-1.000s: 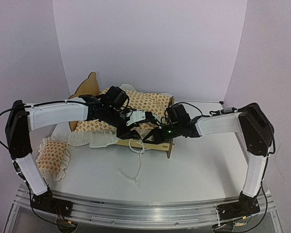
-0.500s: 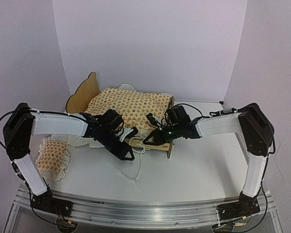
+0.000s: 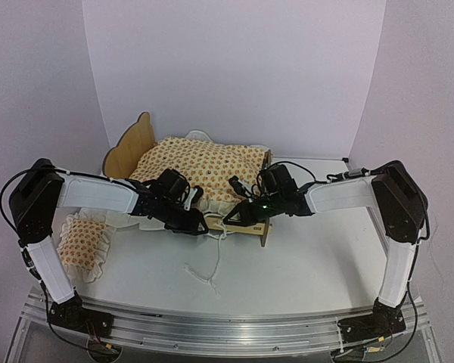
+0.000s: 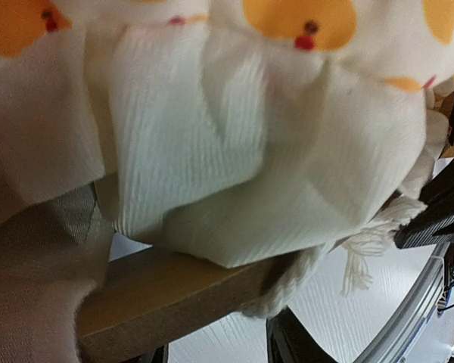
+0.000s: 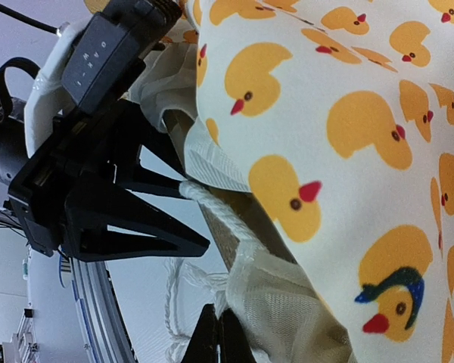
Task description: Set up the pet bed
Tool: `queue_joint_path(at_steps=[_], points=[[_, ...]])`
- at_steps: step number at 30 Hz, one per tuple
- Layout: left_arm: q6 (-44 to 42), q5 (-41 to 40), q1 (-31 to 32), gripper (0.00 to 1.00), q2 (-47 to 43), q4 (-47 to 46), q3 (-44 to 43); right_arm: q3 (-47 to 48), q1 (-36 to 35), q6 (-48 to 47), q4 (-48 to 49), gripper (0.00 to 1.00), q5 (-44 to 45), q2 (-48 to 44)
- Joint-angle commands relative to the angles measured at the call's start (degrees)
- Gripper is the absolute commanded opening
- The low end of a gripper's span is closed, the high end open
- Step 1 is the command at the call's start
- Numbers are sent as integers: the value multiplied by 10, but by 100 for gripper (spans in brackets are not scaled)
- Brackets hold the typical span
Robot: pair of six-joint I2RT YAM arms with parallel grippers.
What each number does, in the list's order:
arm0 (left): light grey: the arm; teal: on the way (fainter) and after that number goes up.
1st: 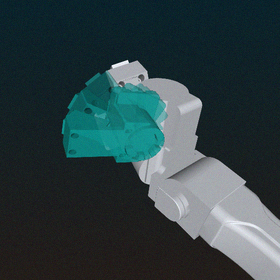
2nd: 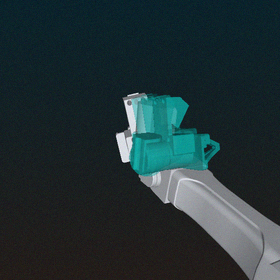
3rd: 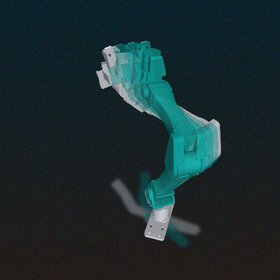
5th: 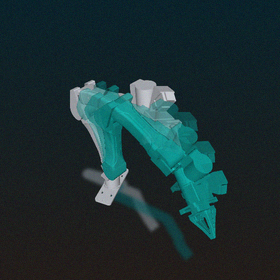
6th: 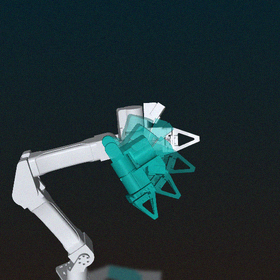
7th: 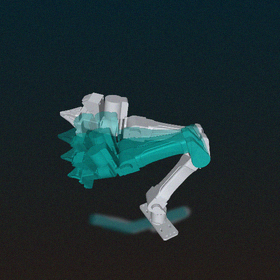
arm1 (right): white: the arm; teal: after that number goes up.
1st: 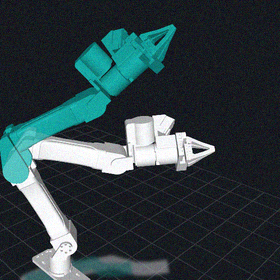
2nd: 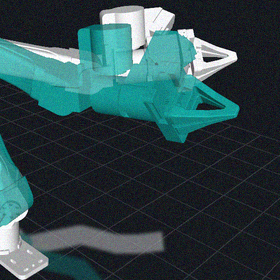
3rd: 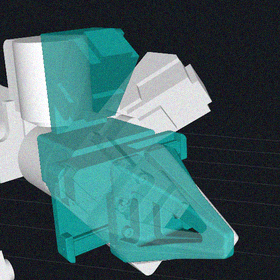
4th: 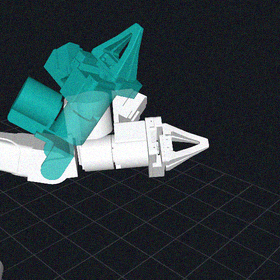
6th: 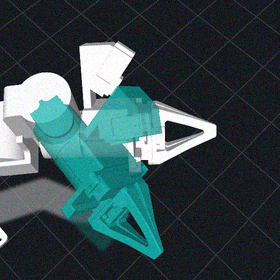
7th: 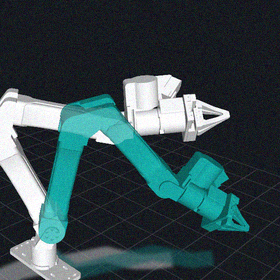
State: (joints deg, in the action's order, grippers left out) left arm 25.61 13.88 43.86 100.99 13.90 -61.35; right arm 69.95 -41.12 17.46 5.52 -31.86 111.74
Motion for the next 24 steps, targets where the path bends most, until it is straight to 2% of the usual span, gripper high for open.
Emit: queue_joint_path(at_steps=[1,4,9,12,16,24], points=[[0,-54,5,44,-8,-22,-32,7,1,7,0,0,-4,4],[-19,-55,4,42,2,-21,-74,11,1,8,0,0,-9,8],[-113,-60,7,38,6,40,-138,16,1,6,0,0,-16,11],[-156,-88,7,37,-4,63,-136,17,1,6,1,0,-19,12],[-205,-107,7,37,-8,42,-124,19,1,5,0,0,-23,16],[-233,-59,7,37,17,22,-126,26,1,3,0,0,-25,18]])
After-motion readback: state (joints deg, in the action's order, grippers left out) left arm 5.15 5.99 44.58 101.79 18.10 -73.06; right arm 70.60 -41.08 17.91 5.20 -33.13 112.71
